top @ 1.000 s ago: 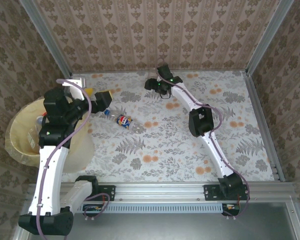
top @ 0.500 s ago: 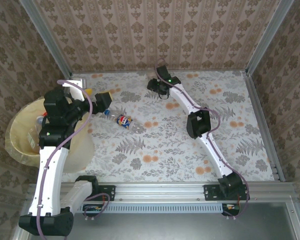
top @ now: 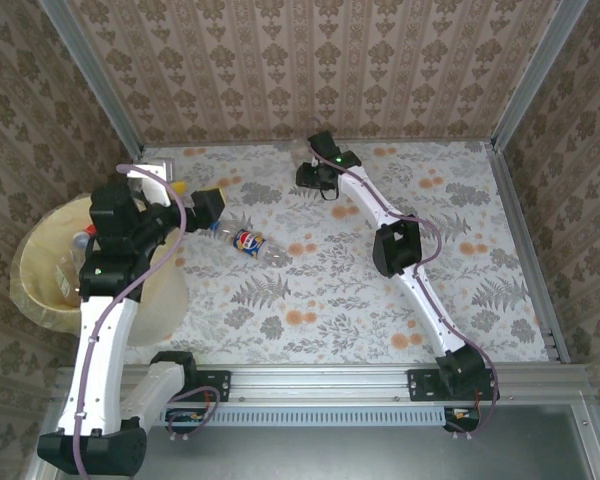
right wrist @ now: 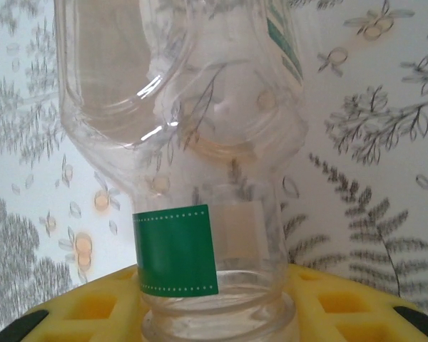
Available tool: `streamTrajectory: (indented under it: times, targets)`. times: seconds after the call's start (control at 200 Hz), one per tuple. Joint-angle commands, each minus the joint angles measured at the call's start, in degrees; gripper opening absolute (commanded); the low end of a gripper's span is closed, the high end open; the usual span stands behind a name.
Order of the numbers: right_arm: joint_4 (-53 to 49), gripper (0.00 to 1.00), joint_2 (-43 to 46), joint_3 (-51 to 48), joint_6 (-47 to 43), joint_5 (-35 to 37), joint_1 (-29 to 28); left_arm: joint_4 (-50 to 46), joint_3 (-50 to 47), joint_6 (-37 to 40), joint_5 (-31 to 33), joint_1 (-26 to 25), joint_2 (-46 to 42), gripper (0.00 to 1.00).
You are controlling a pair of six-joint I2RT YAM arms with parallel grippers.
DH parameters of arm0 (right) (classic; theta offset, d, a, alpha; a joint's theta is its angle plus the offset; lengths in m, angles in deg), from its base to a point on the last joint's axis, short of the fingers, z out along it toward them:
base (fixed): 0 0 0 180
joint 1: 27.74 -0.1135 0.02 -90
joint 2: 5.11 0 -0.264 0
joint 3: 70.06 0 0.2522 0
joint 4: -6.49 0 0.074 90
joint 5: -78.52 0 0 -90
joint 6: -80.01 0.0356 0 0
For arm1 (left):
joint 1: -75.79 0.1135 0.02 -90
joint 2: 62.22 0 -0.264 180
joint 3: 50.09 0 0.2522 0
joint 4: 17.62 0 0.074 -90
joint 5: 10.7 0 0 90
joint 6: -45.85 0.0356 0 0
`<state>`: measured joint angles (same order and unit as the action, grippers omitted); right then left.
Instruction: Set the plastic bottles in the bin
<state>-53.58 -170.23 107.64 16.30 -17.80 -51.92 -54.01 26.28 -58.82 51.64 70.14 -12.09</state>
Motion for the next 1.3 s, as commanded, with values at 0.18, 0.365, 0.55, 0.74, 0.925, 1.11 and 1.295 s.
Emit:
streamTrajectory:
  times: [0.18,0.365,0.55,0.74,0.925,1.11,1.295]
  targets:
    - [-11.0,0.37,9.0,1.2,-9.7,-4.1,-2.4,2.8,-0.2,-3.0,-0.6,-1.3,2.0,1.00]
    - [-14.6,0.37,17.4,-1.9,-15.4,-5.5,-2.3,5.1,-0.8,-6.4,3.4,-2.6,4.0,1.00]
    - [-10.4,0.37,33.4,-19.7,-19.7,-7.8,-2.3,8.2,1.1,-12.5,5.9,-5.3,9.7,1.00]
    - [-2.8,0.37,49.3,-38.2,-19.8,-11.2,-2.3,12.2,5.1,-18.9,4.2,-8.8,17.0,1.00]
    - [7.8,0.38,61.0,-54.7,-16.5,-13.3,-2.6,29.0,1.1,-28.6,-2.2,-10.8,19.1,1.00]
    - [21.8,0.38,68.6,-69.3,-11.2,-15.6,-3.6,32.4,1.7,-30.8,-4.2,-13.0,20.7,1.00]
    - [33.5,0.38,74.0,-79.6,-6.5,-15.4,-5.0,25.7,3.7,-32.9,0.7,-13.2,22.0,1.00]
